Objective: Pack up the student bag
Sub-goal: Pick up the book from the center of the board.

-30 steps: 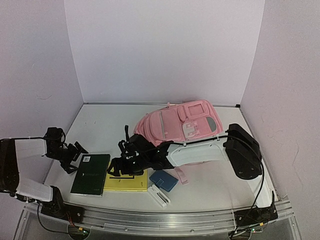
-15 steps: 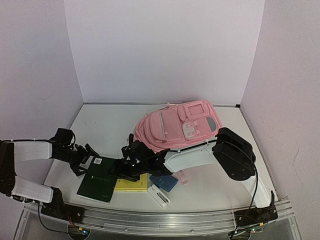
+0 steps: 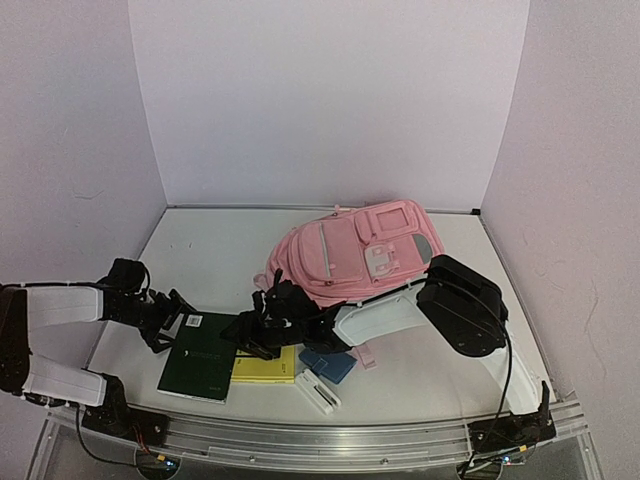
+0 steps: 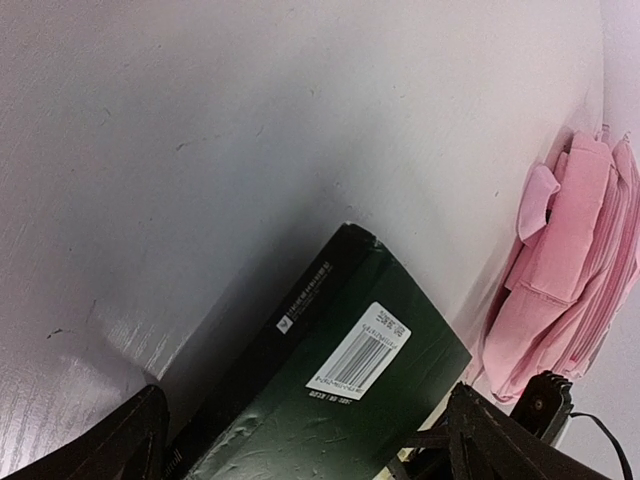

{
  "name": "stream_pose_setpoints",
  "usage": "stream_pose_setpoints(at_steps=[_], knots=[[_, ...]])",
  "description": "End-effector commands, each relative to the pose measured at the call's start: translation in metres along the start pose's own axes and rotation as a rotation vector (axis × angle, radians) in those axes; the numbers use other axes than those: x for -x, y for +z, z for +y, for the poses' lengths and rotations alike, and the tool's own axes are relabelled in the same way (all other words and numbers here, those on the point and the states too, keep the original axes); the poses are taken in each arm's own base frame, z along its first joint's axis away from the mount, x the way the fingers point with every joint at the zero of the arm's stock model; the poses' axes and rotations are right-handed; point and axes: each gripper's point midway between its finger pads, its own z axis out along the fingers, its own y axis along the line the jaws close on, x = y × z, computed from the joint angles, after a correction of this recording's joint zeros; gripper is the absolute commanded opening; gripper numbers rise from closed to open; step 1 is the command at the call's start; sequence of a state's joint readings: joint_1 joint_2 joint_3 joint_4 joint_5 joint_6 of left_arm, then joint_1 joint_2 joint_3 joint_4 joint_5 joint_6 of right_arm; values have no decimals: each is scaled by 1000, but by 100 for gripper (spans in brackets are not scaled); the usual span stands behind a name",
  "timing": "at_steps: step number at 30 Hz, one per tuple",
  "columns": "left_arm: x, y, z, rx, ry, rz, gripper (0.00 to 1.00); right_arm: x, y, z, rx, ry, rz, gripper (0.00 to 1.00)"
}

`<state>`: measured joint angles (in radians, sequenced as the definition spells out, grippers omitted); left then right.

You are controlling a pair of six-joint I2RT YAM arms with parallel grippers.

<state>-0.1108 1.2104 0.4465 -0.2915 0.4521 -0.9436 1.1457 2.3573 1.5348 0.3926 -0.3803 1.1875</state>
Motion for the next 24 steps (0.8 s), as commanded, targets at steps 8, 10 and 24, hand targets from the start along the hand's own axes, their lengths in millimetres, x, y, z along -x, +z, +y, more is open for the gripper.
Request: stream_pose_setpoints(at_steps=[8, 10, 24], knots=[[-9, -6, 35, 198, 29, 22, 98, 8, -12, -46, -111, 42, -83, 58], [-8, -4, 42, 230, 27, 18, 99, 10, -14, -42, -106, 35, -88, 58], [-40, 5, -20, -174, 155, 205, 82, 9, -12, -34, -86, 13, -71, 58]])
